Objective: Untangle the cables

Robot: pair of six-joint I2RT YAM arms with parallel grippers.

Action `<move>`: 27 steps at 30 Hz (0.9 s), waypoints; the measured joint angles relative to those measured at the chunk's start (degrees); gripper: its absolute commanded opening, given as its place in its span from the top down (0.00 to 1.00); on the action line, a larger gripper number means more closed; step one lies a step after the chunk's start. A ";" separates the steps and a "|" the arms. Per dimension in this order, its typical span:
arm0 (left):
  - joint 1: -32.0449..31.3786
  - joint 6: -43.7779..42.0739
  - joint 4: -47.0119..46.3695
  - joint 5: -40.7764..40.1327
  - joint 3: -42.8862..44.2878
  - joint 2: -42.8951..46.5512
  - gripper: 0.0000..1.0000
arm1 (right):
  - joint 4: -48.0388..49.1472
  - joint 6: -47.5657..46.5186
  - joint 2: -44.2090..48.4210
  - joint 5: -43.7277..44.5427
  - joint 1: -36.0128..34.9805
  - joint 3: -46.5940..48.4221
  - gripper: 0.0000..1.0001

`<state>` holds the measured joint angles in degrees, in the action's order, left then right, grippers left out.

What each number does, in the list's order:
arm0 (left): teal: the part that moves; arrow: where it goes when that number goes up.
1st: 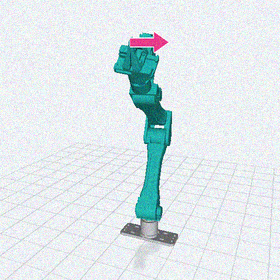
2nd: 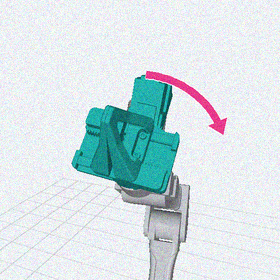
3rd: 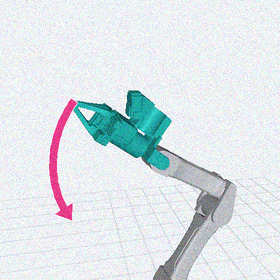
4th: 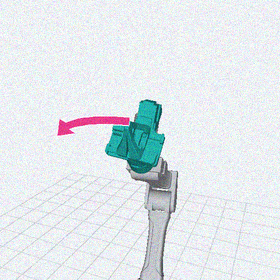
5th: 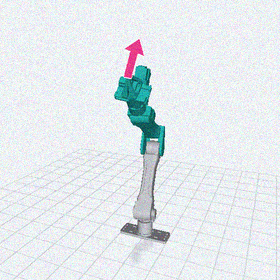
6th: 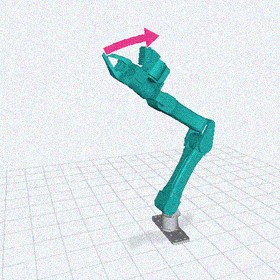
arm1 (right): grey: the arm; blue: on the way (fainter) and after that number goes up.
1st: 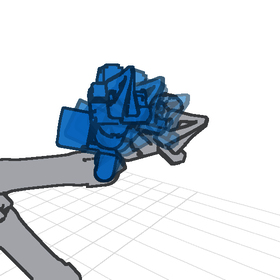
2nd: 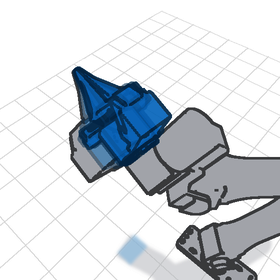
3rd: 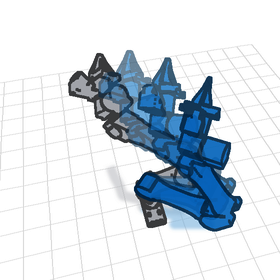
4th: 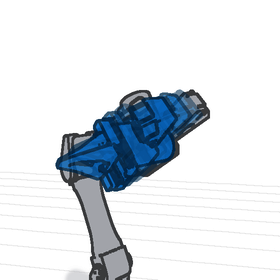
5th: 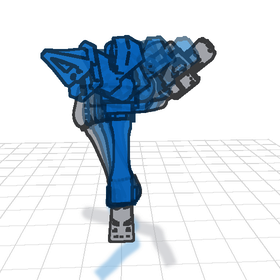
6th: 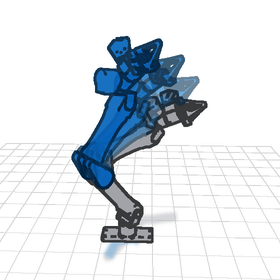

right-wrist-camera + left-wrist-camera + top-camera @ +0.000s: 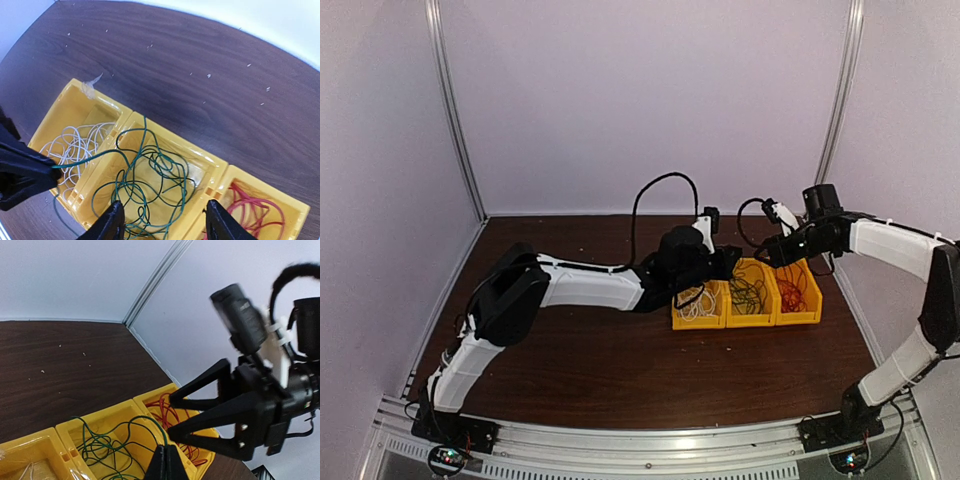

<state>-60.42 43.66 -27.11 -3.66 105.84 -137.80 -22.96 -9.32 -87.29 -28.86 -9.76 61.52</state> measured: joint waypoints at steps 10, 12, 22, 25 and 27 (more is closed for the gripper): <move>0.00 -0.31 7.39 4.39 12.94 -10.16 0.50 | -2.82 -2.97 9.75 5.79 1.46 0.35 0.40; 0.00 -0.96 8.90 4.52 12.94 -9.94 0.45 | -2.97 -2.99 10.19 5.84 1.46 0.15 0.40; 0.00 -7.67 9.97 2.78 5.97 0.37 0.43 | -2.78 -2.99 10.51 5.46 1.51 -0.44 0.37; 0.00 -10.29 8.98 2.93 3.76 4.87 0.42 | -2.36 -3.19 11.32 5.14 1.51 -0.46 0.16; 0.02 -12.52 8.72 3.04 2.10 8.37 0.37 | -1.57 -2.97 12.72 5.22 1.51 -0.44 0.01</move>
<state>-60.40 31.14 -18.39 -0.62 107.94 -129.43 -24.53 -12.29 -74.56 -23.64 -8.25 61.08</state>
